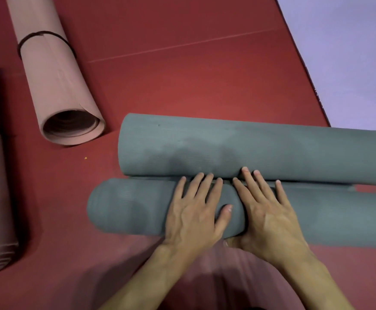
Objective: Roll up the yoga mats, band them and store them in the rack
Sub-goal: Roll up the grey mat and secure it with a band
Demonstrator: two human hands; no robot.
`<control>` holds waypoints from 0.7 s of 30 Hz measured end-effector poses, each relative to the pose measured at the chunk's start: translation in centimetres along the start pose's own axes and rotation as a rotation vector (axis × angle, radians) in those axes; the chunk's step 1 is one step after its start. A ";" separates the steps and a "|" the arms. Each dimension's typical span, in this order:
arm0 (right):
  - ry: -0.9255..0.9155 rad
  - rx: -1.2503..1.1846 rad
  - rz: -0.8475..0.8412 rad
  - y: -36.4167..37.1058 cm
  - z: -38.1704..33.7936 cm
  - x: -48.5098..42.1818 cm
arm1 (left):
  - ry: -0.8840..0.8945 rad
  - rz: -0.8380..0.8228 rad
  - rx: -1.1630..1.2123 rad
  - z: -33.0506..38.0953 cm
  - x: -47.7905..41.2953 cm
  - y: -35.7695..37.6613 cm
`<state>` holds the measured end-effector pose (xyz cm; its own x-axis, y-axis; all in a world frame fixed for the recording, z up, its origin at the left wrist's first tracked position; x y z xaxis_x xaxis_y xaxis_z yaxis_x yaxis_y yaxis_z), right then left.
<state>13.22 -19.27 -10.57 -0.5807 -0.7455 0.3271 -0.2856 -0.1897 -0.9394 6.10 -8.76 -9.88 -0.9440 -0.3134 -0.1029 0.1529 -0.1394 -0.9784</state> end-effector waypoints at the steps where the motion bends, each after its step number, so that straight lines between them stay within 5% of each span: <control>1: 0.010 -0.003 0.023 -0.2 -0.1 0.1 | -0.003 0.003 0.006 -0.1 -0.3 0.0; 7: 0.060 -0.030 0.244 -0.8 -1.7 2.4 | -0.048 -0.042 -0.006 -1.6 -4.1 0.5; 21: -0.020 -0.120 0.192 -3.0 1.3 -3.9 | -0.024 0.095 -0.033 -0.9 -4.1 -0.2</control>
<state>17.33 -16.63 -9.13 -0.6182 -0.7734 0.1402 -0.2606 0.0334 -0.9649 9.63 -6.57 -9.44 -0.9186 -0.3457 -0.1915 0.2311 -0.0768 -0.9699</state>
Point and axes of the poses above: each hand's wrist, its own x-axis away from the middle knuckle, its own y-axis out of the palm, z = x × y, the point moved 10 cm from there along -x, towards the middle knuckle, and after that the axes turned 6 degrees about -z, right-handed, at the moved point
